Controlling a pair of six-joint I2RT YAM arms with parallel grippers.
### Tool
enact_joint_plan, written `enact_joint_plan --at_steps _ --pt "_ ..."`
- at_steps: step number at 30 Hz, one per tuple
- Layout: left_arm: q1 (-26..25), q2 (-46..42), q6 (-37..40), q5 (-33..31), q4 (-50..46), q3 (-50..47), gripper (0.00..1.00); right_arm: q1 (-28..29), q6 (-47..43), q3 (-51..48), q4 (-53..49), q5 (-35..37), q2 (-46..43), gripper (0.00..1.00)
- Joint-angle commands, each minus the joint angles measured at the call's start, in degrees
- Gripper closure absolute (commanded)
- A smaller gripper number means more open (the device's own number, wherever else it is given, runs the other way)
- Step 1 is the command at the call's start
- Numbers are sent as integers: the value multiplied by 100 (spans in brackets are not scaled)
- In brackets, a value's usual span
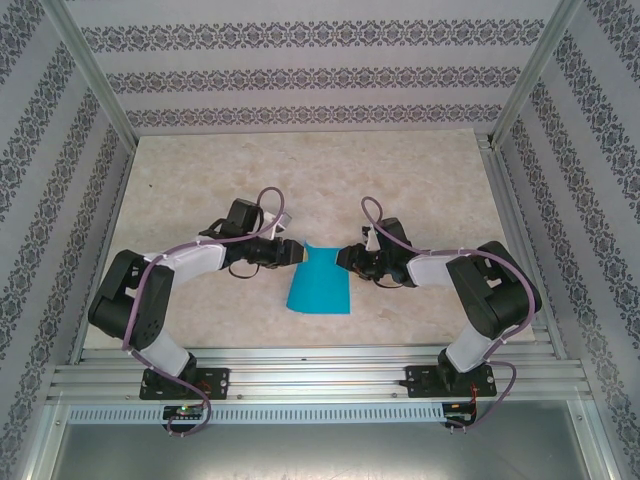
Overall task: Fold a paper plane with a square sheet of paper (fold left side to right side)
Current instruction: First fold in half a square sheet of paper at the center of the table.
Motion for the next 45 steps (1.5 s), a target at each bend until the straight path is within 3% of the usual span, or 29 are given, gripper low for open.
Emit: enact_joint_plan --at_steps 1,15,28,37,45 --pt "-100 89 -169 125 396 175 53 -54 305 9 496 -199 -270 55" --pt "-254 409 -225 55 535 345 58 124 1303 8 1908 -409 -4 47" --pt "-288 462 -223 29 537 381 59 429 1755 270 2540 -371 720 57" --pt "-297 520 -193 -15 502 409 59 487 1696 359 2490 -388 726 59" --pt "-312 523 -193 -5 507 438 59 579 1650 481 2328 -459 848 70"
